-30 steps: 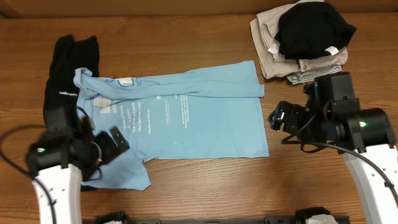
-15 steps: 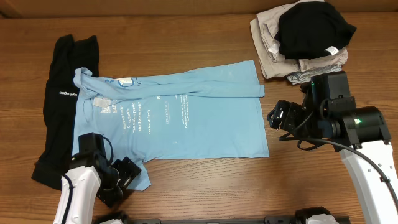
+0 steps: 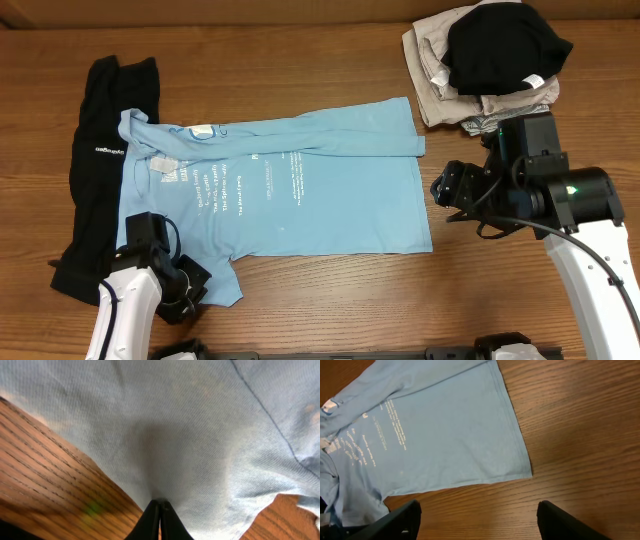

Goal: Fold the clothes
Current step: 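Move the left gripper to the shirt's lower left hem and grasp it, then grasp the shirt's lower right hem with the right gripper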

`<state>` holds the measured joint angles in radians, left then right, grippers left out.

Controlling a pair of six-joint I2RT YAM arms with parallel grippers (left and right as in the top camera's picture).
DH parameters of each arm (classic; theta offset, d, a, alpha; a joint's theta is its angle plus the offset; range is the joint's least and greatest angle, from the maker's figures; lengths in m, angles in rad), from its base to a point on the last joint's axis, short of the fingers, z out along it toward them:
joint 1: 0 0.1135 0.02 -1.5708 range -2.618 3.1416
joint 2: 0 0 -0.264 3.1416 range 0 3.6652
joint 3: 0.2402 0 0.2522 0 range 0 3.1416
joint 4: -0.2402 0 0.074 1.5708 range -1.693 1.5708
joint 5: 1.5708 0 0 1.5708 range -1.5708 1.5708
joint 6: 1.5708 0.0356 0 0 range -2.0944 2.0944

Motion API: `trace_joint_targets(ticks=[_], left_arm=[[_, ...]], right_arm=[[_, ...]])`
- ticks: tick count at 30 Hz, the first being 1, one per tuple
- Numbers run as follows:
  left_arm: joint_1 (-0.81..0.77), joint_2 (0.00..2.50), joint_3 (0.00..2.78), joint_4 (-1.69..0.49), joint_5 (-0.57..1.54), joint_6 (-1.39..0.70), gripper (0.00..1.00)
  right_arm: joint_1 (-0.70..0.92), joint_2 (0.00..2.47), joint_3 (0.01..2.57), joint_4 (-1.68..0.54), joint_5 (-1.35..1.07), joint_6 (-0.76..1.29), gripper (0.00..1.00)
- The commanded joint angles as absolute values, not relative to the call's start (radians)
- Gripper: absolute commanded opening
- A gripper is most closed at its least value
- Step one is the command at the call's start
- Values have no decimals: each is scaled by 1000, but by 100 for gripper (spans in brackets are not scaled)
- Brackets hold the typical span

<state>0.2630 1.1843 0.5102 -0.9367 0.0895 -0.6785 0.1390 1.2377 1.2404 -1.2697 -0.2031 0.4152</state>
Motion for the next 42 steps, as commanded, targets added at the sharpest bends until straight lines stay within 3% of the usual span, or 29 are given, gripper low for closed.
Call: trace_joint_targets(ticks=[1,6,7,10,11,22,27,36,39,42], left_arm=[[262,1189,507,-944,106,-668,4],[262,1189,516,-953,104,-655,9],[262,1189,515,-953,94,-664,18],[262,1189,515,-943,48,-720,67],[262,1189,515,-932,39,-734,71],[262,1190,493,-877,-114,-843,57],[262,1190,479,-858,-96,-846,56],[262,1190,416,-749,-104,-846,43],[262,1190,399,-723,-102,-846,34],[262,1189,400,-720,-84,-846,15]], right_arm=[[145,1269,1233,-1270,-203,416,75],[145,1311,1222,-1271,-203,415,76],[145,1319,1221,-1269,-204,410,75],[145,1341,1217,-1261,-203,389,75],[145,1348,1216,-1258,-203,389,76],[145,1371,1216,-1222,-203,389,76],[145,1371,1216,-1208,-203,389,76],[145,1371,1216,-1198,-203,389,76],[145,1371,1216,-1197,-203,389,76],[145,1371,1216,-1196,-203,389,76]])
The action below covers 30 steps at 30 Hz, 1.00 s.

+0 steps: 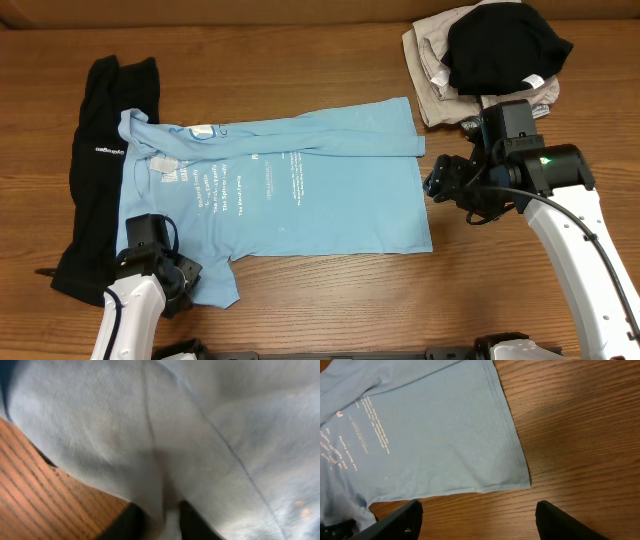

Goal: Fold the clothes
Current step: 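Grasp the shirt's lower right hem with the right gripper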

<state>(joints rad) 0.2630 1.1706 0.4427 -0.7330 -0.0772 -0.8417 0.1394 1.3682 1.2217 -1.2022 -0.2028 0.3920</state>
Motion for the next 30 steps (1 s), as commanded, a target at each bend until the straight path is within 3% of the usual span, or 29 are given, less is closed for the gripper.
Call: trace_joint_targets(ticks=[1,9,19,30], left_arm=[[262,1189,401,-721,-76,-846,7],[262,1189,506,-784,101,-696,4],[262,1189,823,-1070,147,-440,4],[262,1189,854,-1137,147,-388,4]], right_arm=[[145,1371,1216,-1196,-203,389,76],[145,1371,1216,-1199,-204,390,64],[145,1372,1052,-1152,-204,457,63],[145,1376,731,-815,-167,607,63]])
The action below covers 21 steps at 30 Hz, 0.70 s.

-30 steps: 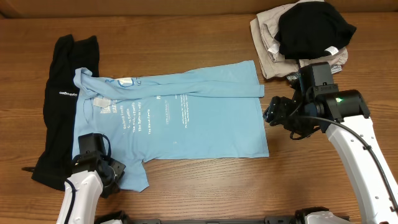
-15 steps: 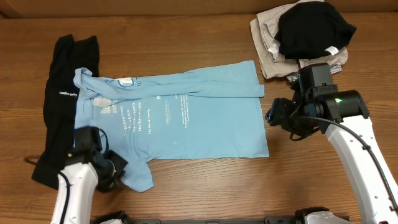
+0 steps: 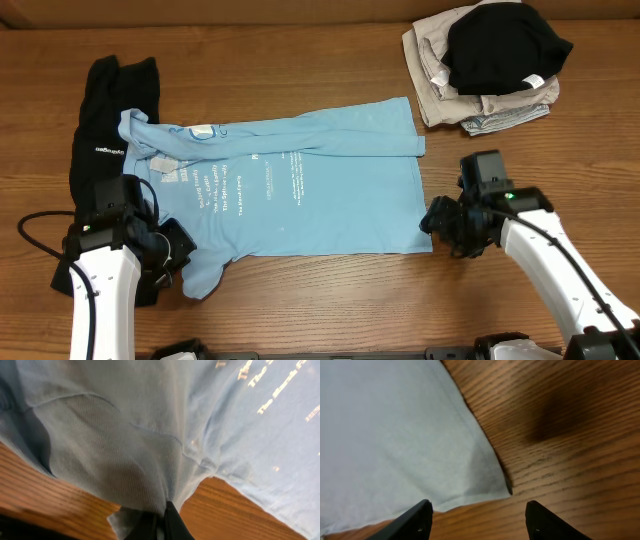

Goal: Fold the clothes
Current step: 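Grasp the shirt's lower right hem with the right gripper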

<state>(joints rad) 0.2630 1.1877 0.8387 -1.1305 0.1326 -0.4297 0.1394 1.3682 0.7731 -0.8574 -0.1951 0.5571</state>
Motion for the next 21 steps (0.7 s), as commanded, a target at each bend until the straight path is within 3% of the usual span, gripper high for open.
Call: trace_joint_targets(ticks=[1,12,21], left_arm=[[262,1189,854,-1138,147,-388,4],[262,1189,854,-1145,147,-373,4],[262,1189,869,-1152,150,-355,4]], right_arm=[[145,1379,718,-796,-165,607,63],[145,1530,672,-699,-185,597,57],[145,1539,672,-772,-231,592,43]])
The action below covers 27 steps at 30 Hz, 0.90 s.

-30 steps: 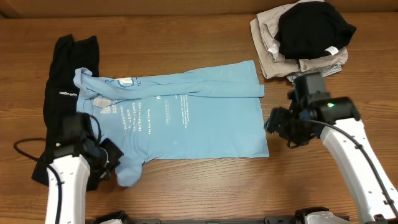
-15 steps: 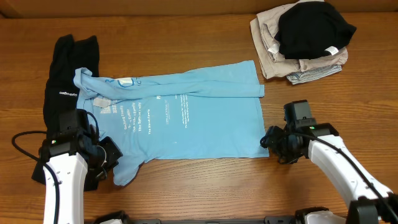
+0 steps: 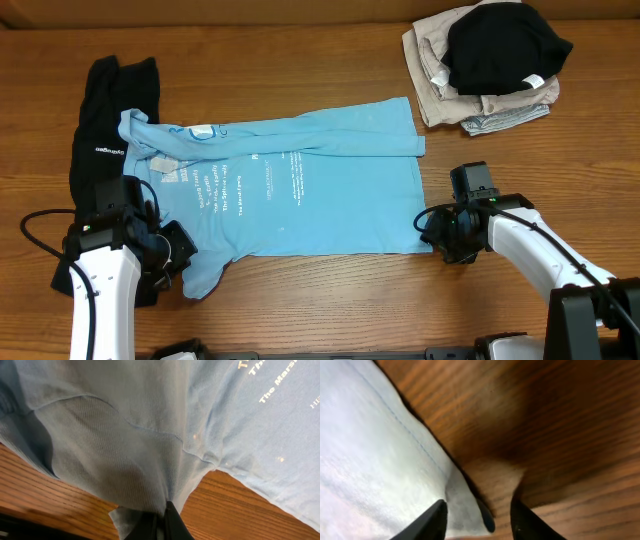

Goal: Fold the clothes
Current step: 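Grasp the shirt's lower right hem with the right gripper, then lift the hem with both grippers and fold it up toward the collar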

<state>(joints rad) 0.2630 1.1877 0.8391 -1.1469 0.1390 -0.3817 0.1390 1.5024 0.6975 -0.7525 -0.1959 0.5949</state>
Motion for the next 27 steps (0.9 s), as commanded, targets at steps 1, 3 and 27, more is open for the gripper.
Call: trace_joint_targets(ticks=[1,3,27], left_arm=[[262,1189,873,-1152,150,-355,4],[262,1189,880,-1148,150,-355,4],[262,1189,997,-1258,67,-321,4]], right_arm=[[145,1539,672,-775,-244,580,41],[145,1539,672,-772,-256,572,40],[110,1403,887,-1190,-253,426,4]])
